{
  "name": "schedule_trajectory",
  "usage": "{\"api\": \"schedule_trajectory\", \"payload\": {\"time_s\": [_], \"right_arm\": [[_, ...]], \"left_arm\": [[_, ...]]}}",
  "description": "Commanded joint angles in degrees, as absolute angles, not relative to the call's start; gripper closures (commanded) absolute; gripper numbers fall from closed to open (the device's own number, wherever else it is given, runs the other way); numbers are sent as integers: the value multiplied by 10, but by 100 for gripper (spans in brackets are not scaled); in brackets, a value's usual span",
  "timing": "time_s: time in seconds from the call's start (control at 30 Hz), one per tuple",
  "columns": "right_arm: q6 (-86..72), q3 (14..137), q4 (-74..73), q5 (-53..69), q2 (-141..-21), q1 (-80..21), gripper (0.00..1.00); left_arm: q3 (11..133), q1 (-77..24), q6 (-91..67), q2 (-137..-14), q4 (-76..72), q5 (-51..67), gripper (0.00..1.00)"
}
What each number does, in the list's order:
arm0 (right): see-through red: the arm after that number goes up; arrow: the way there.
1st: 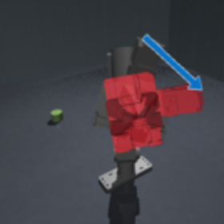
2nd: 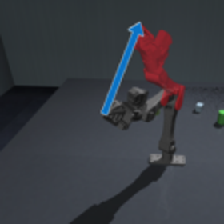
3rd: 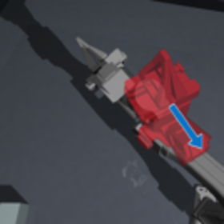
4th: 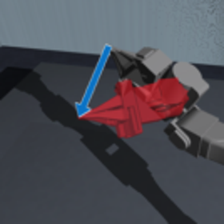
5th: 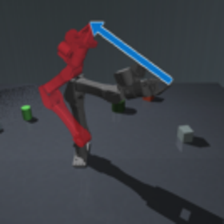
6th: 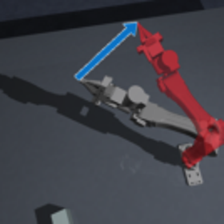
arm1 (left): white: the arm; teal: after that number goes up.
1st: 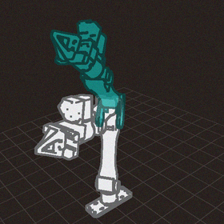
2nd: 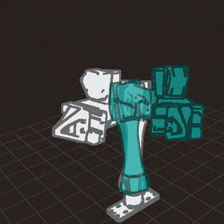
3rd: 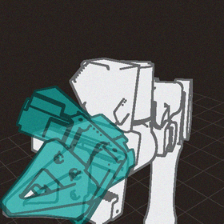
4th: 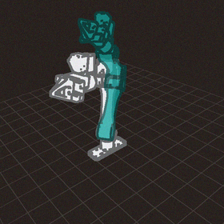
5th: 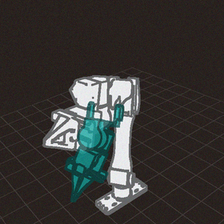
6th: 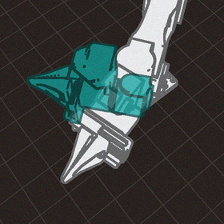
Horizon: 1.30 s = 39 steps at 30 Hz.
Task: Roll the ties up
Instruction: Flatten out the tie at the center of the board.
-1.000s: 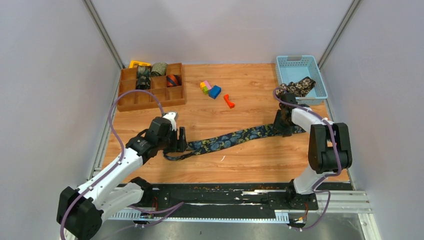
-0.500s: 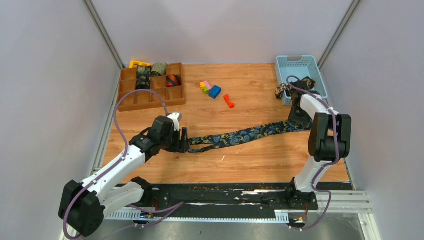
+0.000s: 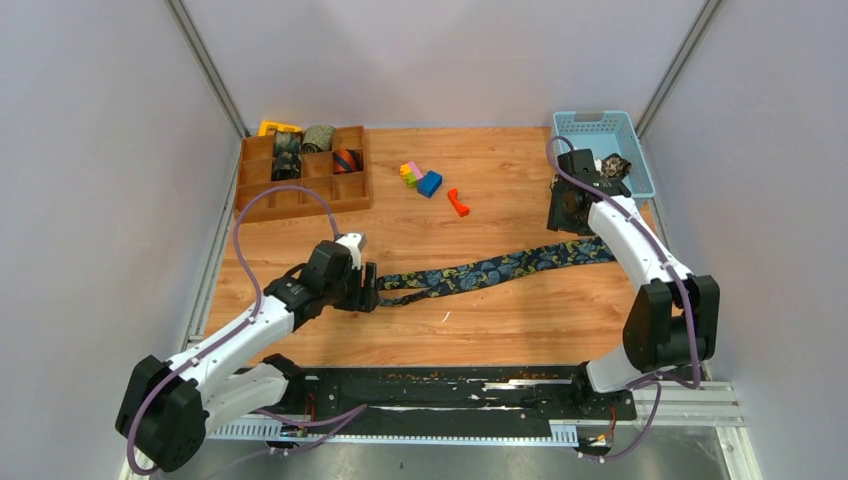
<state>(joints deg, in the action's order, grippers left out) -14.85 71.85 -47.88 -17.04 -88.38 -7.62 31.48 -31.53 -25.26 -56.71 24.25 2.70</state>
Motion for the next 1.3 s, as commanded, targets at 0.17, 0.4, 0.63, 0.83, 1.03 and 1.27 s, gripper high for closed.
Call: {"api": "schedule_trajectory", "payload": {"time_s": [0.17, 0.4, 0.63, 0.83, 1.03, 1.27], "right_arm": [[-125, 660, -423, 37, -782, -200, 49], [-28, 651, -338, 138, -784, -329, 44], [93, 701, -309, 194, -858, -422, 41], [140, 787, -346, 229, -970, -447, 41], [174, 853, -392, 267, -1076, -458, 41], [198, 912, -449, 280, -1156, -460, 42]], "left_arm": [[294, -334, -260, -543, 204, 27, 31], [366, -335, -268, -541, 266, -58, 32], [467, -331, -240, -515, 393, -129, 31], [520, -328, -183, -476, 459, -170, 29], [512, -328, -156, -434, 443, -168, 29], [488, -327, -143, -404, 419, -168, 28]]}}
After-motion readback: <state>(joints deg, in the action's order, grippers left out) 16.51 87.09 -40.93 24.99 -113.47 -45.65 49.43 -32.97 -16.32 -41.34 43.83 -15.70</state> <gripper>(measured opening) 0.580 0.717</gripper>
